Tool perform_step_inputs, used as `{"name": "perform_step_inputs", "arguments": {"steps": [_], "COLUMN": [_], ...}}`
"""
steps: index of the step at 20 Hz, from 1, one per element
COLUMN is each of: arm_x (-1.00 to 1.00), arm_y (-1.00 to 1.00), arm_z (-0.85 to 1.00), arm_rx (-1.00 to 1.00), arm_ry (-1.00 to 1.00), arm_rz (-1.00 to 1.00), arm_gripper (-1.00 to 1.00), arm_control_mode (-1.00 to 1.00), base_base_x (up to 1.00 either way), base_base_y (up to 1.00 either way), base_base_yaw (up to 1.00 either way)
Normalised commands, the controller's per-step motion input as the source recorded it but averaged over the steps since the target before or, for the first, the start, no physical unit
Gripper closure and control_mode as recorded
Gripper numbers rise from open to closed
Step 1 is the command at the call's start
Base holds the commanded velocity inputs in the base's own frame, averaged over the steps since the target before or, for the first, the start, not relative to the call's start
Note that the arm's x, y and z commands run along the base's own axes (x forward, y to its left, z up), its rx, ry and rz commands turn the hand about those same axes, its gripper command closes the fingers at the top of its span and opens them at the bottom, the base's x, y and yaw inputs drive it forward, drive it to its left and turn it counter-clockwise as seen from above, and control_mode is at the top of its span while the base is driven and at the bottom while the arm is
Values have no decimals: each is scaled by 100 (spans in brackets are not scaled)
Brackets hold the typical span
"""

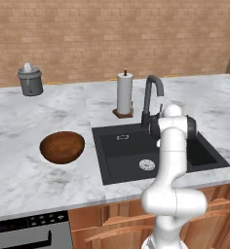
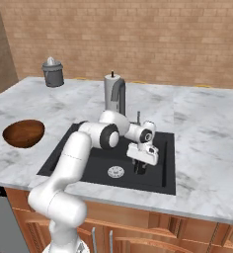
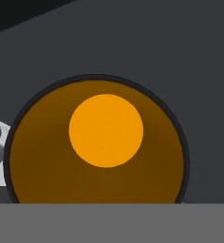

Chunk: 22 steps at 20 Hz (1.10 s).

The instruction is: Pick the mug and place it in the sink. Pick the bowl and place it in the open cabinet and then close the cabinet.

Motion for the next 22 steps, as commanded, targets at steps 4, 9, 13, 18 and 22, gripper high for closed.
{"name": "perform_step_inputs", "arguments": {"steps": [4, 9, 13, 18, 22], "arm_x": [19, 11, 0, -5, -22], "arm_y": [0, 0, 0, 0, 0], "arm_z": [-44, -46, -30, -21, -6], "arm_rx": [-2, -7, -17, -23, -5], "arm_ry": [-12, -20, -4, -11, -28], "arm_rz": [0, 0, 0, 0, 0], "arm_gripper": [100, 100, 100, 100, 100], "arm_control_mode": [-100, -100, -100, -100, -100], "base_base_x": [0, 0, 0, 0, 0], "base_base_y": [0, 0, 0, 0, 0], "base_base_yaw": [0, 0, 0, 0, 0]}}
